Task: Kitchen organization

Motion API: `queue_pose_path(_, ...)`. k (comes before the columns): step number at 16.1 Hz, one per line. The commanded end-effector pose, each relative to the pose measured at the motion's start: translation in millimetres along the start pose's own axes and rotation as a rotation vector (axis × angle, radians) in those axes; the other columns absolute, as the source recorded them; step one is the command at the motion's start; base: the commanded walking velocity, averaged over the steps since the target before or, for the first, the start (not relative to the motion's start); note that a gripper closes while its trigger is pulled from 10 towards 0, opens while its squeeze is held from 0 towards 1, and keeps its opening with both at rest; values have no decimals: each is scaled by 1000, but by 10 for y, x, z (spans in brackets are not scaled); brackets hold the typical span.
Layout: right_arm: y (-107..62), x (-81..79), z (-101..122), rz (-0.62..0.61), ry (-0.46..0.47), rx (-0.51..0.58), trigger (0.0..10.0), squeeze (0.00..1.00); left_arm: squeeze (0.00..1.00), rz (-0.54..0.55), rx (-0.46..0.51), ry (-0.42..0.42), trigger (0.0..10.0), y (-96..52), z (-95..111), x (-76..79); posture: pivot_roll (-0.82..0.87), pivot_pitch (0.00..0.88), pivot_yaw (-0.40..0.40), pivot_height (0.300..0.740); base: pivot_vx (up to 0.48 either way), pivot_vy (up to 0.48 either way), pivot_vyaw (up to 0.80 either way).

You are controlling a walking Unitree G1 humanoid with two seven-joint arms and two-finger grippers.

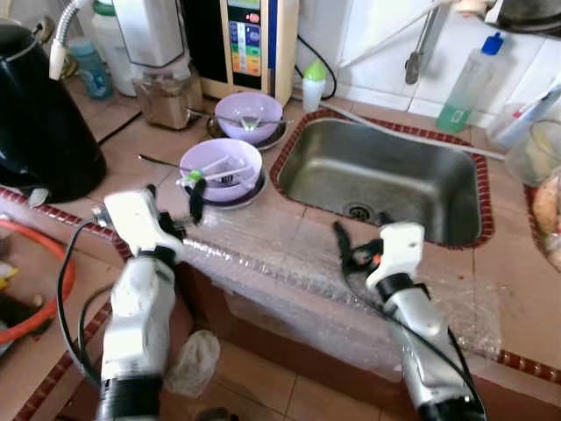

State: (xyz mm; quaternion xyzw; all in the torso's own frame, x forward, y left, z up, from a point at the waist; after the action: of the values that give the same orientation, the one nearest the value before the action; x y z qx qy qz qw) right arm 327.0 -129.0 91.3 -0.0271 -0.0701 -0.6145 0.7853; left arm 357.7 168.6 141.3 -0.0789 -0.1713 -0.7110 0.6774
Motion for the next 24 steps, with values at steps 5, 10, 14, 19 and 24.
queue_pose_path(5,-129,-14,0,31,-25,-19,10000,0,0,-13,-28,-65,10000,206,-24,-130,-34,10,-20,740,0,0,0)
queue_pose_path(10,-134,-17,19,41,-39,-24,10000,0,0,-26,-41,-179,0,374,-83,-127,-42,10,-17,740,0,0,0)
queue_pose_path(14,-118,-49,23,45,-41,-23,10000,0,0,-60,-55,-217,0,390,-116,-67,-38,8,-14,740,0,0,0)
queue_pose_path(19,-99,-83,15,56,-47,-24,10000,0,0,-90,-64,-245,0,359,-154,-4,-28,5,-14,740,0,0,0)
queue_pose_path(24,-80,-106,22,67,-55,-18,10000,0,0,-100,-65,-270,0,369,-147,21,-23,4,-14,740,0,0,0)
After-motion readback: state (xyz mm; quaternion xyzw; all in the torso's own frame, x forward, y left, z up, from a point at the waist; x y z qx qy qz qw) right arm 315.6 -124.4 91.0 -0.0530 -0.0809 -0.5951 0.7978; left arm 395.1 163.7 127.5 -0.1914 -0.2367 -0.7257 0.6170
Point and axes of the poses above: a point about 5 cm out from each wrist's last joint towards the gripper, its own y axis pointing out of the wrist towards the gripper, its own z axis along the axis of the wrist's last joint, x = y × z, the point moved 6 cm from there along y, pointing out of the wrist towards the gripper, and after that the axes turned 6 degrees about -y, right-handed, at the moved point
